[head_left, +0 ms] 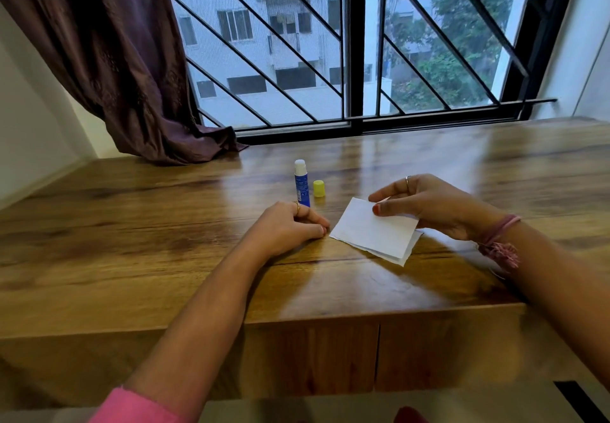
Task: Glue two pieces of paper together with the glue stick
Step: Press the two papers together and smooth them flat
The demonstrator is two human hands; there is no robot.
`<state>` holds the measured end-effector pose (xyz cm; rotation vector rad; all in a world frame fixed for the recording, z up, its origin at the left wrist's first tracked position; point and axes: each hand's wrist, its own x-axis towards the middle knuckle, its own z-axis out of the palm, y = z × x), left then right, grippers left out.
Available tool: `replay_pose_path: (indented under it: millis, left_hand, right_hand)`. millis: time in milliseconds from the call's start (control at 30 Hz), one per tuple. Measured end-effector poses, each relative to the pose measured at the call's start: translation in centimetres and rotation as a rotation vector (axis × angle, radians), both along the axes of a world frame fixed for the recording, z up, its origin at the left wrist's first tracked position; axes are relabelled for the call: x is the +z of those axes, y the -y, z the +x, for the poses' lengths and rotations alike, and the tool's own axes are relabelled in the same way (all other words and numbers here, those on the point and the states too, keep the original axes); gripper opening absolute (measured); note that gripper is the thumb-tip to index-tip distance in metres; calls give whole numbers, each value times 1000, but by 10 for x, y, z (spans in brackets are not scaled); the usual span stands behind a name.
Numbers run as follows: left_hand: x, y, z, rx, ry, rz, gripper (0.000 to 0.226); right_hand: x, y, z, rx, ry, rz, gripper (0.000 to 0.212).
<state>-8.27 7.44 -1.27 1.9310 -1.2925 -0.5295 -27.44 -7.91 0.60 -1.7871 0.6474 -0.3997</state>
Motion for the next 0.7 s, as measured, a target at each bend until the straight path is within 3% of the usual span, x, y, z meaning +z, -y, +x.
replay_pose_path:
  millis: [600, 700]
  left_hand:
    - [-2, 3, -1, 27, 32, -14, 3]
    - [-5, 4, -1, 47, 36, -23, 11]
  right_hand:
    - [0, -3, 0, -3, -31, -69, 21]
    - [1, -3, 0, 0, -36, -74, 22]
